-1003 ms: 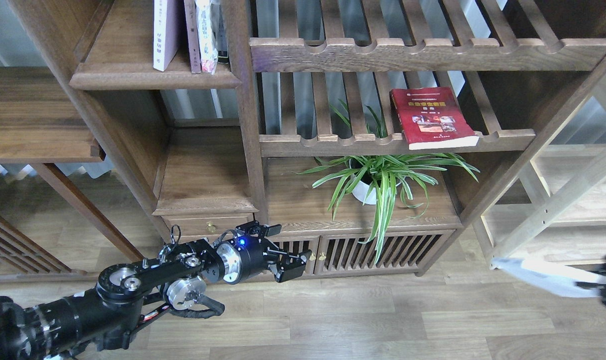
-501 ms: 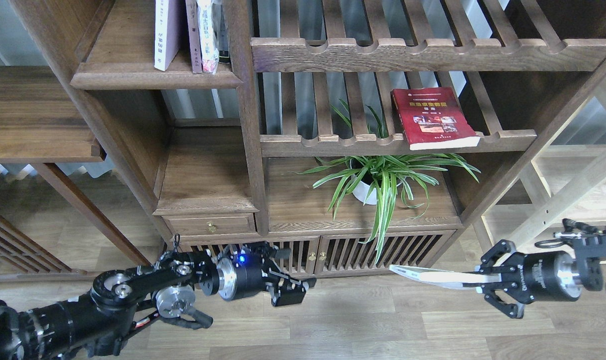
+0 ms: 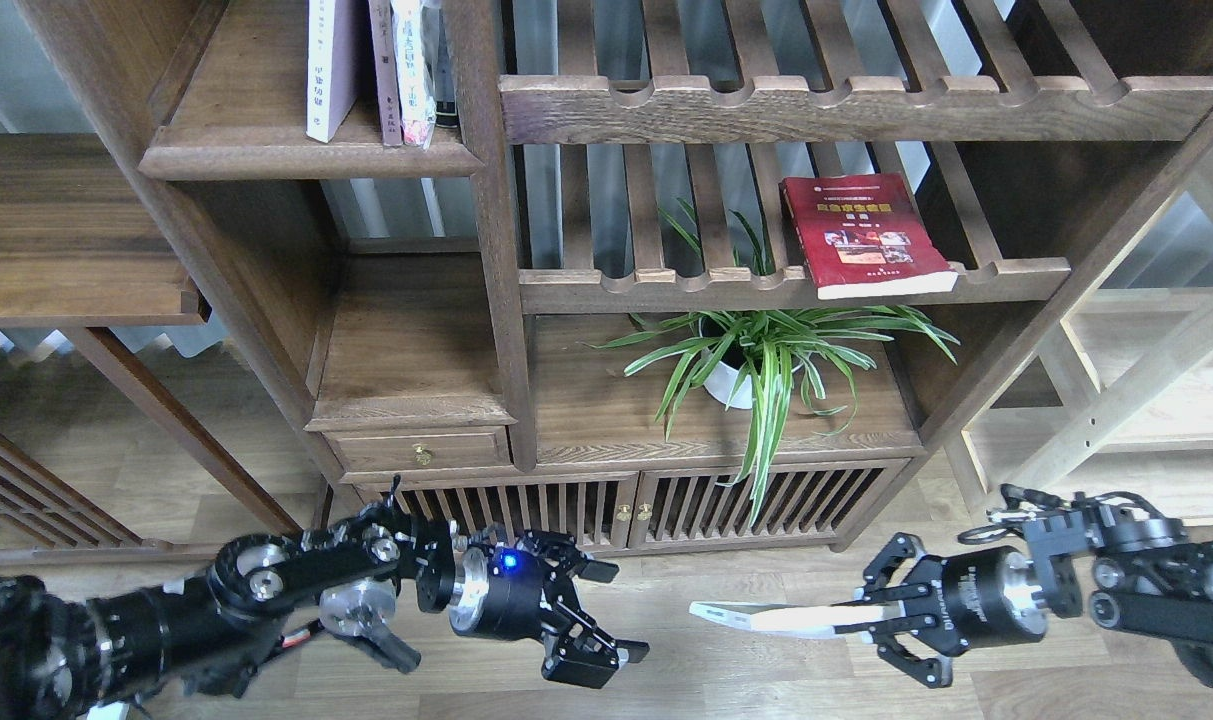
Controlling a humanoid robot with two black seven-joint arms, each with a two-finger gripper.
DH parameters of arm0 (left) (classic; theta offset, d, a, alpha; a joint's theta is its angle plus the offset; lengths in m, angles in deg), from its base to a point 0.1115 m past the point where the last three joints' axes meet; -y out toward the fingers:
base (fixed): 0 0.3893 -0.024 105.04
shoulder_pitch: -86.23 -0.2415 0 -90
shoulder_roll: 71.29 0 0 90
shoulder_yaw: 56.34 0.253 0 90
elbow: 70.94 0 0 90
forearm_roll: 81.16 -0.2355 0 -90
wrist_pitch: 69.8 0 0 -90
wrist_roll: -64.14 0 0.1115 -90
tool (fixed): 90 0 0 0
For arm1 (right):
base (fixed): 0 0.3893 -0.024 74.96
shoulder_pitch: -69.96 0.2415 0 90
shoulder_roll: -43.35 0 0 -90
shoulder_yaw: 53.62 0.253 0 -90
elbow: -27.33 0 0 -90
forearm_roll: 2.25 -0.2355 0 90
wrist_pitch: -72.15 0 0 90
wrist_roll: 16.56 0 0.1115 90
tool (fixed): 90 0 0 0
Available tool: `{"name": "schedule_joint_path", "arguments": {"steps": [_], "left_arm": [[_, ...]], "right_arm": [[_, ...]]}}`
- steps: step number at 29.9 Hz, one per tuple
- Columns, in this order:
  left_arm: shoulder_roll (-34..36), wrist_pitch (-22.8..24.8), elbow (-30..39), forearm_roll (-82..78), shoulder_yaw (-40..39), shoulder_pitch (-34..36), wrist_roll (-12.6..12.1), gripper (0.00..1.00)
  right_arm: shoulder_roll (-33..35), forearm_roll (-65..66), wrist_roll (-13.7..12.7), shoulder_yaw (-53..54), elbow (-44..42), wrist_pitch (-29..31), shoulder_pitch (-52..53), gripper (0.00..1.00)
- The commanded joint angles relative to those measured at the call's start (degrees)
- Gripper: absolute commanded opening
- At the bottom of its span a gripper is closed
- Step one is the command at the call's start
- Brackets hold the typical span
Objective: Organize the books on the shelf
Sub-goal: 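Reach both grippers down to the white book on the floor, then grasp the white book with the right gripper and lift its edge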
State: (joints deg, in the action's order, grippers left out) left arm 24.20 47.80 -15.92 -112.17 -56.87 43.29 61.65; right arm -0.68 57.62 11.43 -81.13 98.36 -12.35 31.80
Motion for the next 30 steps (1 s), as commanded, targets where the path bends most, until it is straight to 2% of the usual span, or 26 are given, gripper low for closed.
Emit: {"name": "schedule_joint_path", "arguments": {"steps": [1, 9, 30], "left_arm": [[2.1, 0.4, 0.1, -2.8, -0.1, 3.3, 0.0, 0.97], [6.1, 0.4, 0.0, -5.7, -0.2, 5.6, 0.1, 0.97], [6.0, 0.4, 2.1, -11.9, -1.1, 7.4, 0.4, 0.97]], "right_arm": [[-2.3, -0.3, 0.0, 0.0, 0.1, 0.0, 0.4, 0.02], [-6.3, -0.5, 0.0, 0.0, 0.2, -0.1, 1.4, 0.02], [-11.3, -4.5, 0.0, 0.0, 0.9, 1.3, 11.3, 0.02]]}}
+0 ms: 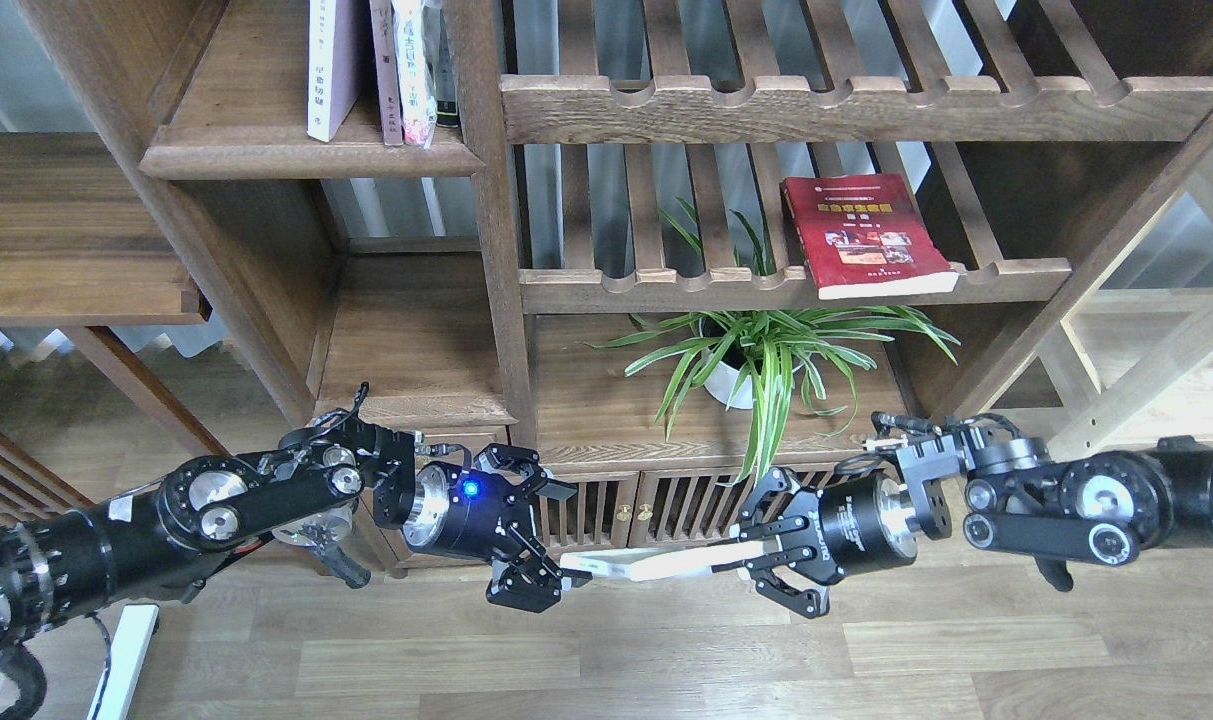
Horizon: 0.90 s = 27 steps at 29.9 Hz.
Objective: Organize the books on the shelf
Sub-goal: 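Grasp the white book with the right gripper and lift its edge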
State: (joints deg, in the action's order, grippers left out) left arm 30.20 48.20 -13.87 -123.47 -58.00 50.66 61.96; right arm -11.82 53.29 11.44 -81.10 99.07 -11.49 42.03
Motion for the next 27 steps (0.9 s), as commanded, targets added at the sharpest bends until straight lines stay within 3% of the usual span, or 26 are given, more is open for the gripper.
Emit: {"name": "schedule_joint_path", "arguments": {"steps": [1, 14, 22, 27], "left_arm": [[0.0, 0.0, 0.2, -0.6, 0.0, 0.1, 0.1, 0.97], [-0.1, 0.0, 0.5, -3.8, -0.1, 0.0, 0.2, 0.96], [-0.5, 0.0, -0.1, -3.9, -0.1, 0.1, 0.5, 0.89], [-0.5, 0.0, -0.3, -6.7, -0.1, -0.3, 1.7, 0.78]], "right_arm": [[-0.2, -0.3, 0.0, 0.0, 0.2, 0.5, 1.2, 0.02], [-1.3, -2.9, 0.0, 0.0, 1.3, 1.4, 6.0, 0.02], [-1.3, -3.4, 0.0, 0.0, 2.5, 1.5, 7.2, 0.02], [-1.3, -3.5, 0.0, 0.0, 2.6, 1.7, 7.8, 0.02]]}}
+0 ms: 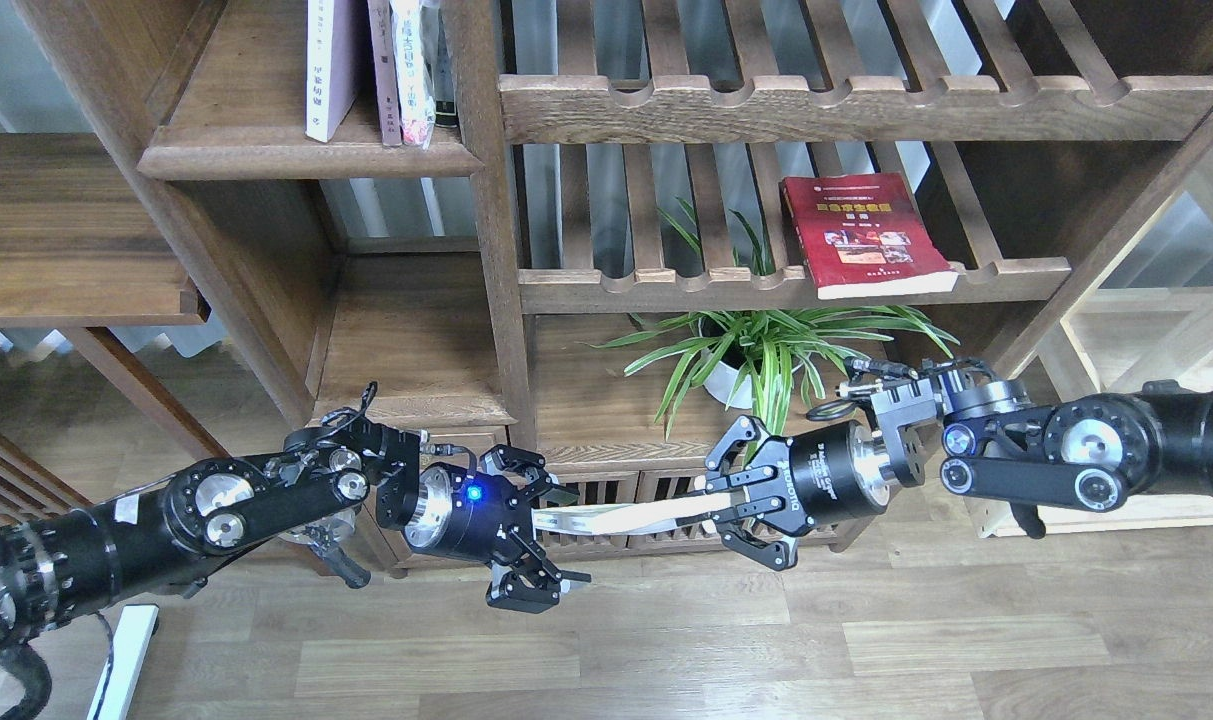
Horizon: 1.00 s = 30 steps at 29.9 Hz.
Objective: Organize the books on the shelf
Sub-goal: 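Grasp the white book with the right gripper and lift its edge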
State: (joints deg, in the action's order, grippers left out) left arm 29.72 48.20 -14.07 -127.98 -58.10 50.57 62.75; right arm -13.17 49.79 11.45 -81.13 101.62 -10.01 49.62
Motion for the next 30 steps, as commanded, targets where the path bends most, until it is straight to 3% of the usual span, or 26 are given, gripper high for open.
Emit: {"name": "schedule_joint_path", "arguments": {"steps": [1, 6, 13, 16, 17, 30], "left_arm": [[-0.1, 0.0, -0.1, -3.3, 0.0, -0.3, 1.4, 0.74], [-0.2, 0.0, -0.1, -4.6, 0.1, -0.5, 2.0, 0.56], [-0.5, 0.0, -0.4, -4.6, 0.4, -0.5, 2.4, 0.41], [-0.6, 0.0, -1.0, -4.7, 0.8, -0.5, 2.5, 0.05], [-0.6, 0.0, -1.2, -4.7, 0.9, -0.5, 2.5, 0.00], [-0.8, 0.0, -0.9, -4.6, 0.8, -0.6, 3.7, 0.00]], "right_arm": [[-0.1, -0.1, 0.0, 0.0, 0.1, 0.3, 0.2, 0.02], [-0.5, -0.2, 0.0, 0.0, 0.1, 0.3, 0.3, 0.02], [-0.5, -0.3, 0.0, 0.0, 0.1, 0.3, 0.6, 0.02], [-0.5, -0.3, 0.0, 0.0, 0.1, 0.3, 0.7, 0.02], [-0.5, -0.3, 0.0, 0.0, 0.0, 0.3, 0.7, 0.02], [-0.3, -0.4, 0.0, -0.1, -0.1, 0.5, 0.8, 0.03]]}}
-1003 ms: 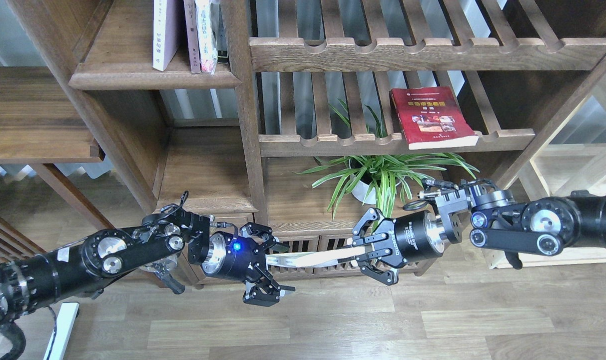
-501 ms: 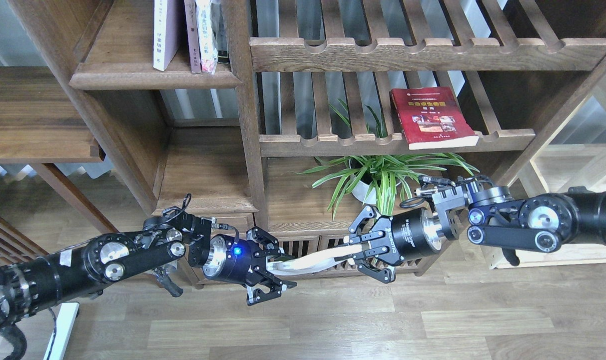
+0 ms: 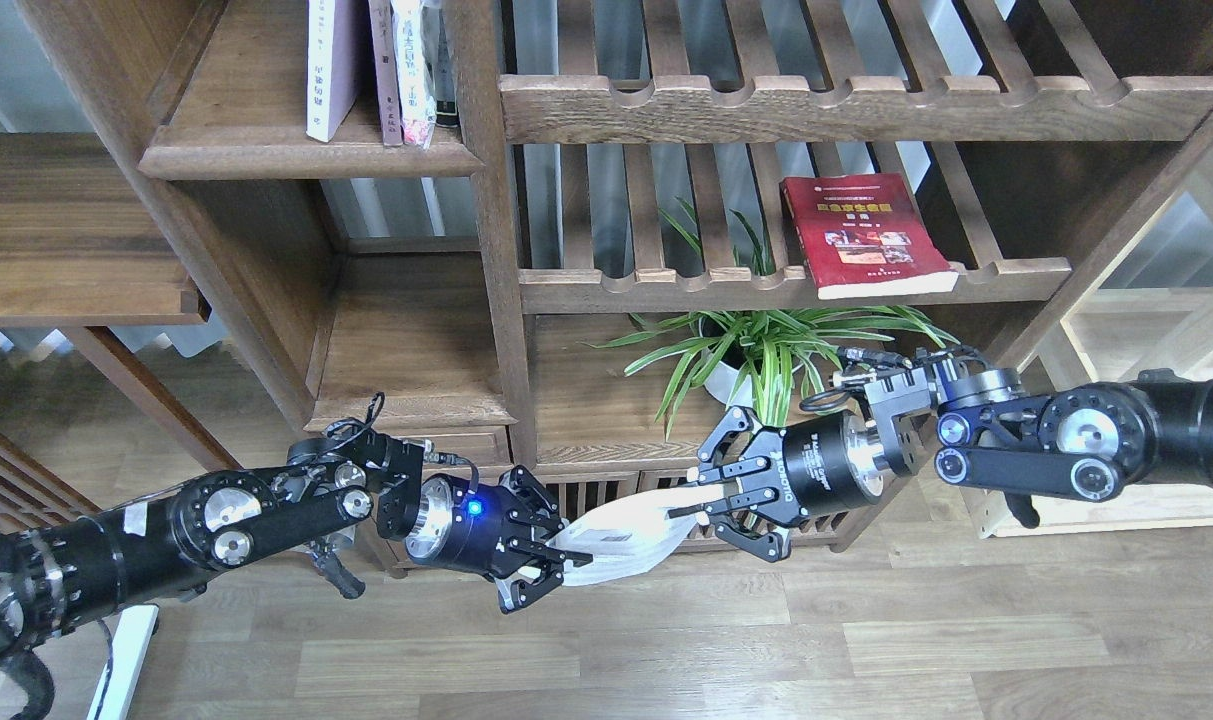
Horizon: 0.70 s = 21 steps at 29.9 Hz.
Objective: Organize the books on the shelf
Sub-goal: 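Grasp the white book with the right gripper and lift its edge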
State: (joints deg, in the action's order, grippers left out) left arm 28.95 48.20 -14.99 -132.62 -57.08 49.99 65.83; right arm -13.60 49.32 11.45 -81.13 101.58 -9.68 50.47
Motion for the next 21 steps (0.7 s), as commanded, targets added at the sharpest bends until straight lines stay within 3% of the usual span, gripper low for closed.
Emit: {"name": "schedule_joint_path", "arguments": {"steps": [1, 3, 7, 11, 14, 15, 21], "left_arm": [[0.0, 0.0, 0.0, 0.0, -0.2, -0.1, 0.8, 0.00], [0.0, 0.0, 0.0, 0.0, -0.3, -0.1, 0.9, 0.00], [0.0, 0.0, 0.1, 0.1, -0.7, -0.2, 1.0, 0.00], [0.0, 0.0, 0.2, 0.7, -0.9, -0.1, 1.0, 0.00], [0.0, 0.0, 0.4, 0.9, -1.1, -0.1, 1.0, 0.00], [0.0, 0.0, 0.5, 0.9, -1.1, -0.1, 1.0, 0.00], [0.7, 0.0, 0.6, 1.0, -3.7, -0.2, 1.6, 0.00]], "right_arm": [[0.1, -0.1, 0.0, -0.1, -0.1, 0.9, 0.0, 0.05], [0.1, -1.1, 0.0, 0.0, -0.2, 2.2, -0.1, 0.15], [0.6, -5.4, 0.0, 0.0, -0.8, 2.9, -0.2, 0.47], [0.9, -6.0, 0.0, 0.0, -1.5, 3.0, -1.0, 0.65], [0.8, -6.3, 0.0, 0.1, -3.1, 3.0, -2.4, 0.86], [0.9, -6.3, 0.0, 0.3, -3.9, 3.0, -3.4, 0.99], [2.9, -6.6, 0.0, 0.3, -11.0, 3.0, -7.8, 1.00]]}}
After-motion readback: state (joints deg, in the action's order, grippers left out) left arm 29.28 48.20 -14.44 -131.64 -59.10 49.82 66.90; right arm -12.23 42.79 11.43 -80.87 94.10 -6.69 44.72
